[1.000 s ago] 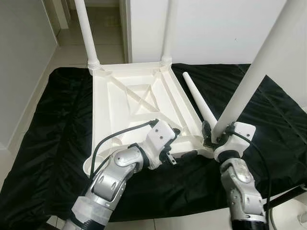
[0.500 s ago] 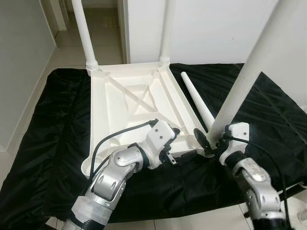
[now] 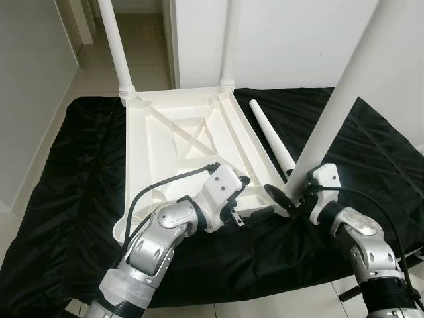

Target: Building children table

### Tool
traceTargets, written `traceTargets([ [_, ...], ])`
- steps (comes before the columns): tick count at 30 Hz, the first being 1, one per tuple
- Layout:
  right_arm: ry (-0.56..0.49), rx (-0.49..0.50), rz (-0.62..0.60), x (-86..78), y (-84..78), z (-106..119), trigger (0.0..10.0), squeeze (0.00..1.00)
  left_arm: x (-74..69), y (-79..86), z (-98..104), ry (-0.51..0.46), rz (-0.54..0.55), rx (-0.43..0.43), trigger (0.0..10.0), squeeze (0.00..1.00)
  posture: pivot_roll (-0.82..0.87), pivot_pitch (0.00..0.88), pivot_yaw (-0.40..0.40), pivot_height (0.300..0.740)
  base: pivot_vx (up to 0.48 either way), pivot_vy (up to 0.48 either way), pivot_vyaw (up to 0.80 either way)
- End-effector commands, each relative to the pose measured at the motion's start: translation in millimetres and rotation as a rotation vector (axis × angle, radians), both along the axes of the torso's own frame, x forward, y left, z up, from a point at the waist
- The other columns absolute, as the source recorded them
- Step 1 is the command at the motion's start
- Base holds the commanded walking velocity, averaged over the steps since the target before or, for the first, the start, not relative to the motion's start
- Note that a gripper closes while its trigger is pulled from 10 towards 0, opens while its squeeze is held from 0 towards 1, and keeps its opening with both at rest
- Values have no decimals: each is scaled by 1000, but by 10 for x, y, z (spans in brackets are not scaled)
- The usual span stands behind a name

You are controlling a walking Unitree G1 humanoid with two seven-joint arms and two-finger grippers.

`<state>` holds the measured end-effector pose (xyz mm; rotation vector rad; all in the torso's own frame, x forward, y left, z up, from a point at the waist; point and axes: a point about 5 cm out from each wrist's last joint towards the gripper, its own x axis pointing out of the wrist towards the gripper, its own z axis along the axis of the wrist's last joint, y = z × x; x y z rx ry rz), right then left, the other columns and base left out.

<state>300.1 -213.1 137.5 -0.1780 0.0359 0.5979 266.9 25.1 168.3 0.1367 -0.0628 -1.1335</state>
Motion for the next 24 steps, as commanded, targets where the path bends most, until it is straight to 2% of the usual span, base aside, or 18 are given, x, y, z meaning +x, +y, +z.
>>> traceTargets([
  [1,14,-18,35,7,52,-31,1608,0,41,24,-9,-2,45,10,10000,0,-94,0,18,740,0,0,0],
  [2,27,-32,57,27,41,-49,118,0,45,23,-3,-4,48,9,10000,0,-90,0,14,740,0,0,0],
  [11,65,-23,86,-1,19,-124,0,0,49,33,0,-3,60,5,10000,0,-90,0,11,740,0,0,0],
  [12,69,-9,77,-20,15,-133,1333,0,49,32,-1,0,62,3,10000,0,-95,0,12,740,0,0,0],
  [13,69,-9,77,-20,15,-133,1333,0,49,32,-1,0,62,3,10000,0,-95,0,12,740,0,0,0],
  [14,68,16,62,-28,21,-127,10000,0,49,29,-1,2,62,2,10000,0,-101,0,12,740,0,0,0],
  [18,63,48,46,-31,33,-117,10000,0,49,24,0,3,62,1,10000,0,-102,0,10,740,0,0,0],
  [20,49,65,-23,-10,80,-103,10000,0,51,23,0,7,64,-2,10000,0,-105,0,9,740,0,0,0],
  [22,49,65,-23,-10,80,-103,10000,0,51,23,0,7,64,-2,10000,0,-105,0,9,740,0,0,0],
  [24,31,58,-147,34,123,-85,10000,0,41,22,-6,11,64,-3,10000,0,-106,6,7,740,0,0,0],
])
